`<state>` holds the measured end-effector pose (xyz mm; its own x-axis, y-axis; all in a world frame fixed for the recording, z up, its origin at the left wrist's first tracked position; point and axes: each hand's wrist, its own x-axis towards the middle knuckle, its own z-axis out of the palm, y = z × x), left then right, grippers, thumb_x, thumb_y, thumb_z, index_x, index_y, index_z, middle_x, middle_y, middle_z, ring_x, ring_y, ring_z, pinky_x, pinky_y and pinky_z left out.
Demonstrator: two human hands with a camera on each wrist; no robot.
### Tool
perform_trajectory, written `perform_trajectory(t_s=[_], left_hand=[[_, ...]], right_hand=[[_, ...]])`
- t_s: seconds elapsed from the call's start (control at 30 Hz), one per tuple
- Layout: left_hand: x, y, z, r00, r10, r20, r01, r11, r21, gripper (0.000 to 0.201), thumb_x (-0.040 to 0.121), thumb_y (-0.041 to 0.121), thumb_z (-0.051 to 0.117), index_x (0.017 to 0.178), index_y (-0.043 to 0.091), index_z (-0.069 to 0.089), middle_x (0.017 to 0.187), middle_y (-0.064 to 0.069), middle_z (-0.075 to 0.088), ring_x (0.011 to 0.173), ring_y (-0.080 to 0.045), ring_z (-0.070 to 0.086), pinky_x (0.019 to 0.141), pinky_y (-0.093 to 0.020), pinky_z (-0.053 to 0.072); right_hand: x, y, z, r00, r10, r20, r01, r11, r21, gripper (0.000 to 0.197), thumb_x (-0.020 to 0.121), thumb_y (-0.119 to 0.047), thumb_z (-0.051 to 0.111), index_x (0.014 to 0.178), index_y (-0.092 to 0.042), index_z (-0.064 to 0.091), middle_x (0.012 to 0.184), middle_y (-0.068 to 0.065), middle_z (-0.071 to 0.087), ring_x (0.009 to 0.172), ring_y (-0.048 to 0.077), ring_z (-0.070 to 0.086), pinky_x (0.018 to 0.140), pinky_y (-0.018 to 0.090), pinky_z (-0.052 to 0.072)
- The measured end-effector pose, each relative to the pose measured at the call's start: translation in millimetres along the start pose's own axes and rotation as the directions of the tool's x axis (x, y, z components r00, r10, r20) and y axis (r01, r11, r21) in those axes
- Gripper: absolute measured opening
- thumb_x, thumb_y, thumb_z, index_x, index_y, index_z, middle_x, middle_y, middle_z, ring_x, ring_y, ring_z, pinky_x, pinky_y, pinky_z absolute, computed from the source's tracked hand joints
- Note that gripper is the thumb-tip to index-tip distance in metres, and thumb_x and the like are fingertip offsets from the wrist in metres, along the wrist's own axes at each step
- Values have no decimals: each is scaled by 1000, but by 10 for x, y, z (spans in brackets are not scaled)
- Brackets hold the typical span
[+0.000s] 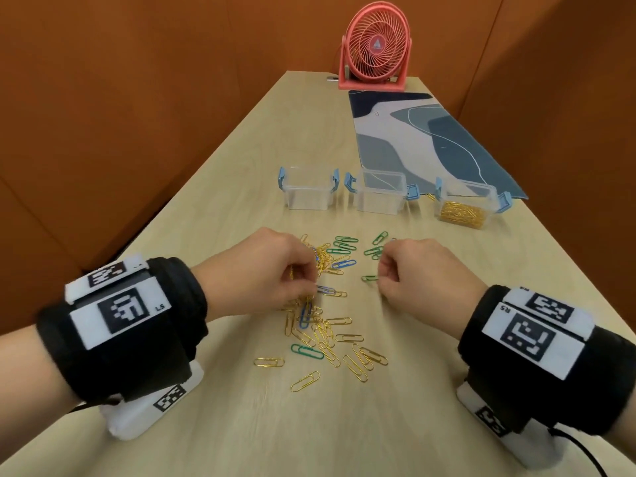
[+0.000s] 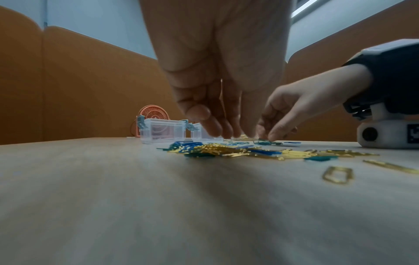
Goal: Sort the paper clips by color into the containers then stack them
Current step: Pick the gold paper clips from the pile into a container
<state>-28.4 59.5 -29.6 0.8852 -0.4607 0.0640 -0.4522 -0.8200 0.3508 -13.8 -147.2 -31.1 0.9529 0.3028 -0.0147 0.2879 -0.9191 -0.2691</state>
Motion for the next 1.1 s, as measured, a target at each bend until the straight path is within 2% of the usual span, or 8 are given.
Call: perform_trajectory(t_s=[0.07, 0.13, 0.23, 0.3, 0.43, 0.63, 0.87, 1.1], left_hand=[[-86, -53, -20, 995, -31, 99, 31, 1000, 1, 15, 81, 36, 68, 93, 27, 70, 80, 14, 58, 71, -6, 55, 73, -20, 47], [-124, -72, -25, 985, -37, 168, 42, 999, -26, 24, 78, 38, 70, 101, 32, 70, 83, 13, 57, 72, -7, 55, 72, -16, 46], [-97, -63, 5, 980, 2, 198, 5, 999, -34, 24, 77, 36, 72, 101, 33, 69, 84, 13, 54, 72, -5, 52, 69, -12, 42], [-79, -57, 23, 982, 17, 190, -9, 999, -41, 18, 78, 32, 72, 96, 30, 69, 81, 14, 52, 71, -5, 50, 66, -11, 39], [-88, -62, 38, 979, 37, 200, -24, 998, -65, 14, 80, 32, 70, 93, 29, 70, 80, 13, 54, 70, -3, 50, 66, -12, 39], [-124, -25, 7, 988, 88, 126, -86, 996, -21, 10, 82, 27, 67, 91, 27, 70, 85, 9, 56, 67, -7, 51, 67, -19, 43], [-107, -44, 3, 984, 76, 161, -78, 997, 6, 14, 82, 27, 68, 94, 29, 73, 86, 9, 55, 66, 0, 48, 70, -20, 42], [-119, -2, 1, 986, 14, 165, -22, 999, 42, 8, 85, 29, 63, 88, 22, 67, 84, 10, 58, 70, -5, 52, 72, -24, 46]], right_hand=[[-8, 19, -19, 999, 41, 34, -38, 995, -89, 24, 87, -21, 53, 109, -13, 53, 107, 6, 58, 99, 26, 56, 79, 33, 46], [-54, -34, -54, 997, -75, 26, 76, 997, -35, 29, 88, -26, 56, 115, -19, 52, 110, 1, 52, 97, 18, 52, 84, 33, 47], [-178, -233, -69, 903, -418, 100, 397, 900, 178, 14, 85, -26, 63, 97, -22, 67, 87, -10, 54, 79, 6, 50, 82, 28, 46], [-238, -355, -20, 837, -506, 207, 459, 856, 236, 15, 82, -29, 68, 93, -20, 71, 75, -13, 51, 72, 4, 51, 77, 22, 45], [-225, -413, 68, 833, -485, 268, 448, 874, 187, 20, 79, -33, 70, 92, -18, 69, 79, -9, 56, 63, 3, 48, 69, 21, 43], [-239, -371, 62, 861, -444, 250, 436, 896, 90, 10, 82, -19, 55, 79, -17, 65, 81, -2, 64, 75, 15, 58, 73, 31, 50], [-212, -388, 44, 867, -467, 174, 451, 884, 125, 14, 86, -31, 59, 95, -24, 67, 83, -12, 48, 62, 0, 39, 73, 29, 46], [-113, -395, 97, 925, -366, 104, 361, 930, 64, 17, 85, -33, 59, 98, -22, 63, 88, -10, 50, 75, 9, 44, 77, 30, 47]])
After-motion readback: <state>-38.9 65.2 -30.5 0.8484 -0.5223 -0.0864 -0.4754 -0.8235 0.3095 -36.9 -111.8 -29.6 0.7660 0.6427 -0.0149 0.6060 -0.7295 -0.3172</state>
